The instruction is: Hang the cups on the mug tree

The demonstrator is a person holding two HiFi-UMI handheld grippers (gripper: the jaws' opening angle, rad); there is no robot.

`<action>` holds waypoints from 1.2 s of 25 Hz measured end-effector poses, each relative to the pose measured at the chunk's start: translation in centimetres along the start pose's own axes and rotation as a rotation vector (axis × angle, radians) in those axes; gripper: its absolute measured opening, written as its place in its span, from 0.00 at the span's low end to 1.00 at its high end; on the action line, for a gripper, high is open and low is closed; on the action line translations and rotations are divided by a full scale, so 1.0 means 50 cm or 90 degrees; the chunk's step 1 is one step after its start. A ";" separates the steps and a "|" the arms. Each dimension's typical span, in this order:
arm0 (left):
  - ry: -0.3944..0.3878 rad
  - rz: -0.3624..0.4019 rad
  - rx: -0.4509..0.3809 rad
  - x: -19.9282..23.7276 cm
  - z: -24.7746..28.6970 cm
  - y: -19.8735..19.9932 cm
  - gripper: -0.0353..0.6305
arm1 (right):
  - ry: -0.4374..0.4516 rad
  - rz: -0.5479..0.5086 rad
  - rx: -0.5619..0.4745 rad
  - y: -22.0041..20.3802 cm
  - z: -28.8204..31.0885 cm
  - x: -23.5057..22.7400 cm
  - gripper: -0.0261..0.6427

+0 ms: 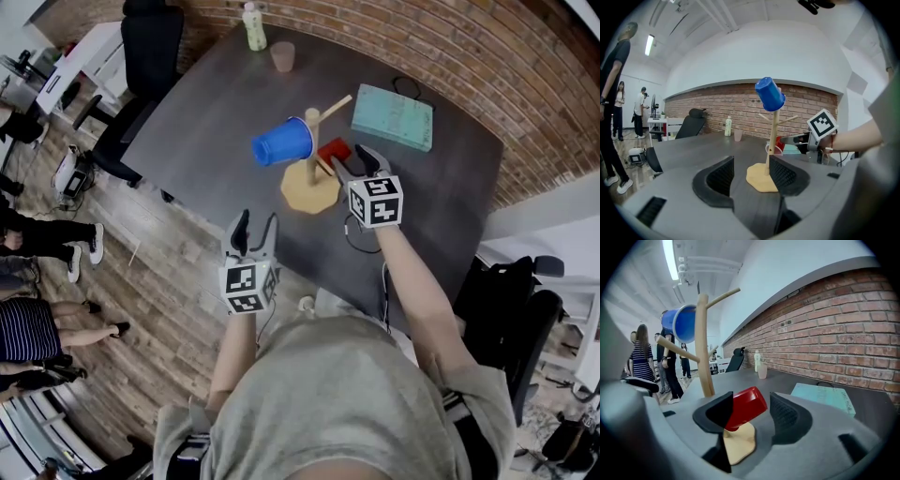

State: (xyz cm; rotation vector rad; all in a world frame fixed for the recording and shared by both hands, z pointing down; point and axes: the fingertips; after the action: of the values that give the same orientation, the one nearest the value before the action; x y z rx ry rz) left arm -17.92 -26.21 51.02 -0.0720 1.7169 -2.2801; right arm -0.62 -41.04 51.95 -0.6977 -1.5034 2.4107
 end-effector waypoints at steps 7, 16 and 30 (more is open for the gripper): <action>-0.010 0.004 -0.003 0.000 -0.018 -0.002 0.40 | -0.016 0.006 -0.007 -0.009 -0.028 0.005 0.41; -0.024 0.008 -0.024 -0.016 -0.052 0.017 0.38 | -0.011 -0.003 -0.042 -0.024 -0.128 0.061 0.31; 0.007 0.011 -0.053 -0.084 -0.158 0.057 0.11 | -0.006 -0.010 -0.078 -0.081 -0.342 0.134 0.06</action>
State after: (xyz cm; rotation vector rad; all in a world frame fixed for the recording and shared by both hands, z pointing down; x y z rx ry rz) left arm -15.00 -18.50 46.59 -0.0617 1.8111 -2.1998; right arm 1.87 -22.96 47.41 -0.6964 -1.6660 2.3299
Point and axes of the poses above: the fingertips, and each gripper's own axes: z forward along the fingers, x to its left, y out of its top, and after that the axes turned 15 degrees about z, right-handed
